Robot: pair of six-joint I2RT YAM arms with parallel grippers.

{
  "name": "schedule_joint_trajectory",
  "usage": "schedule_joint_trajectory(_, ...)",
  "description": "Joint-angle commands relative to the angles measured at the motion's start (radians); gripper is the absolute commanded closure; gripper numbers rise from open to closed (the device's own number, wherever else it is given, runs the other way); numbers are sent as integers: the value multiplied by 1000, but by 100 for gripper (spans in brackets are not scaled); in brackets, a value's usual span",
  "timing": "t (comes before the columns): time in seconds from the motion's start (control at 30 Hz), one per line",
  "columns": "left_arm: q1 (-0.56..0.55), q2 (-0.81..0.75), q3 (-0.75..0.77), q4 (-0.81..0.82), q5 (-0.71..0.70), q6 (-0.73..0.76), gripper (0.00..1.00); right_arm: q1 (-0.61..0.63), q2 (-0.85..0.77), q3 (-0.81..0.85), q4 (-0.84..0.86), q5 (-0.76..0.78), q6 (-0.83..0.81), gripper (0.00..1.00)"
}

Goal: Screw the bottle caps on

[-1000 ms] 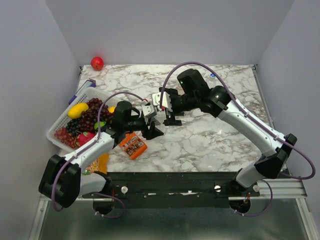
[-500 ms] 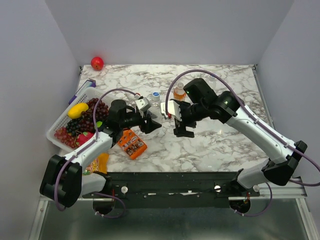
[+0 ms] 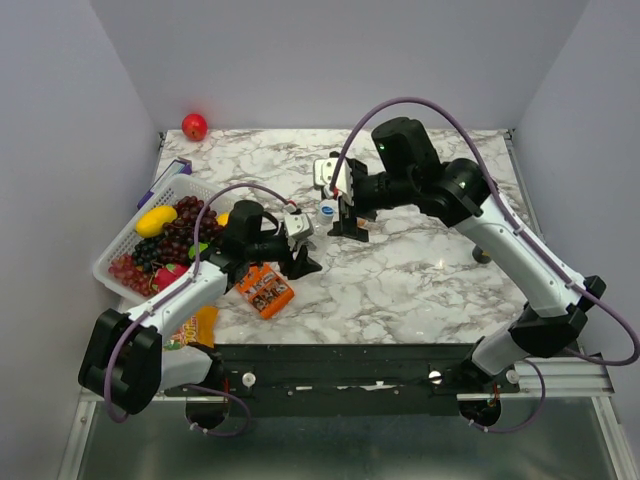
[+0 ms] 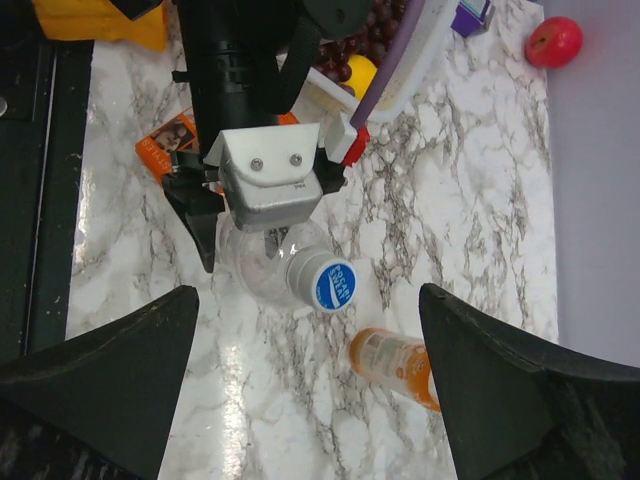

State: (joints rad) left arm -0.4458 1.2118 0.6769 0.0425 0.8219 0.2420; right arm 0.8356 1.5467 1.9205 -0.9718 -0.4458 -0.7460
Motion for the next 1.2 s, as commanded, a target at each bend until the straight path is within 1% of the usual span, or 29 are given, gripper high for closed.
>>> schedule_joint_trajectory(0.0, -14, -12, 56, -101, 45, 115, 100, -3, 35, -5, 1, -99, -90, 2)
schedule_joint_trajectory(0.17, -16, -18, 73, -98, 63, 109, 100, -1, 46, -43, -19, -94, -125, 2)
schedule_joint_trajectory(0.33, -11, -17, 73, -20, 66, 10, 100, -1, 43, -77, -51, -70, -136, 2)
schedule_joint_trajectory(0.47, -5, -12, 66, 25, 63, -29, 100, -1, 30, -106, -70, -65, -138, 2)
schedule_joint_trajectory(0.63, 9, -9, 47, 77, 36, -78, 100, -1, 26, -117, -100, -16, -101, 3)
schedule_joint_trajectory(0.77, 19, -15, 27, 125, 10, -127, 100, -3, 26, -133, -160, 51, -55, 4)
schedule_joint_trajectory(0.87, 21, -17, 13, 143, -6, -135, 100, -35, 19, -158, -174, 58, 28, 3)
schedule_joint_trajectory(0.9, 21, -17, 12, 131, -6, -112, 100, -53, 21, -149, -177, 17, 87, 3)
schedule_joint_trajectory(0.97, 21, -15, 15, 93, 20, -60, 100, -95, 16, -140, -176, -19, 120, 2)
schedule_joint_trajectory(1.0, 19, -12, 22, 33, 26, -31, 100, -104, 10, -132, -171, -45, 125, 2)
schedule_joint_trajectory(1.03, 18, -11, 27, -4, 29, 46, 100, -116, 4, -106, -163, -56, 120, 2)
schedule_joint_trajectory(1.07, 16, -11, 32, -38, 33, 87, 100, -119, -10, -91, -151, -71, 111, 2)
schedule_joint_trajectory(1.1, 15, -11, 42, -129, 37, 135, 100, -121, -17, -83, -143, -102, 65, 2)
schedule_joint_trajectory(1.13, 10, -12, 49, -171, 37, 239, 100, -121, -34, -84, -133, -116, 35, 2)
schedule_joint_trajectory(1.17, 9, -17, 53, -208, 37, 284, 100, -119, -63, -109, -105, -129, -4, 2)
